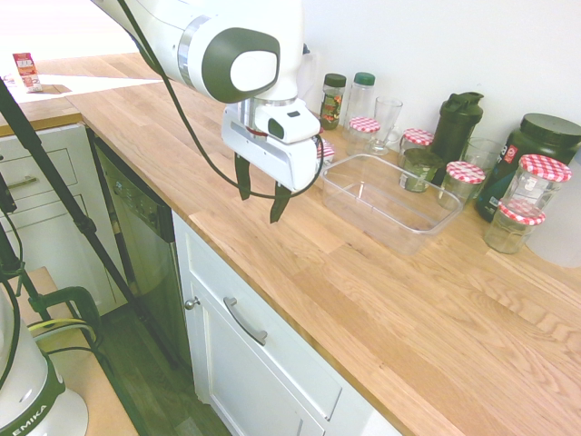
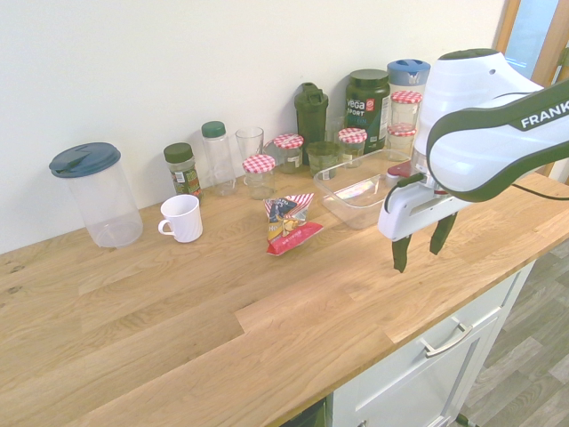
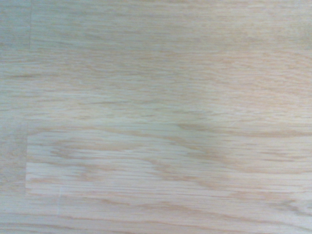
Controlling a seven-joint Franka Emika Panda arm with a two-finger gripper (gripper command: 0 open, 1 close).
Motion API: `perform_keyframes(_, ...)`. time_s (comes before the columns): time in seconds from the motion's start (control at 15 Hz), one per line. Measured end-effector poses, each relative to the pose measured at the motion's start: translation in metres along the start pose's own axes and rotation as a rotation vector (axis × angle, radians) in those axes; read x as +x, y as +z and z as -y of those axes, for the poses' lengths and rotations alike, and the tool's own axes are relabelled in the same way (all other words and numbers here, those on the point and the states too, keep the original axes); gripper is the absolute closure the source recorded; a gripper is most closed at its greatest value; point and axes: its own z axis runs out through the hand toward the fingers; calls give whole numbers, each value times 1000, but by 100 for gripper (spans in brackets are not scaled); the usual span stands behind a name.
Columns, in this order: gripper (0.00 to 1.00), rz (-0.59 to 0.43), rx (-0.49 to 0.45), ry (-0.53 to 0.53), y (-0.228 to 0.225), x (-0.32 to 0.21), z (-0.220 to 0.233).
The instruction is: Put the chip bag into the container
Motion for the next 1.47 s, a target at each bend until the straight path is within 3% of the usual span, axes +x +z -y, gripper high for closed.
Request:
perform_keyframes(0.27, 0, -8, 0, -1, -1, -1, 4)
perform_keyframes(0.53, 0, -44, 7, -11, -17, -8, 42)
perform_keyframes(1.0, 0, -117, -9, 26, -77, -11, 161)
perform_keyframes(1.47, 0, -151, -33, 86, -81, 36, 258)
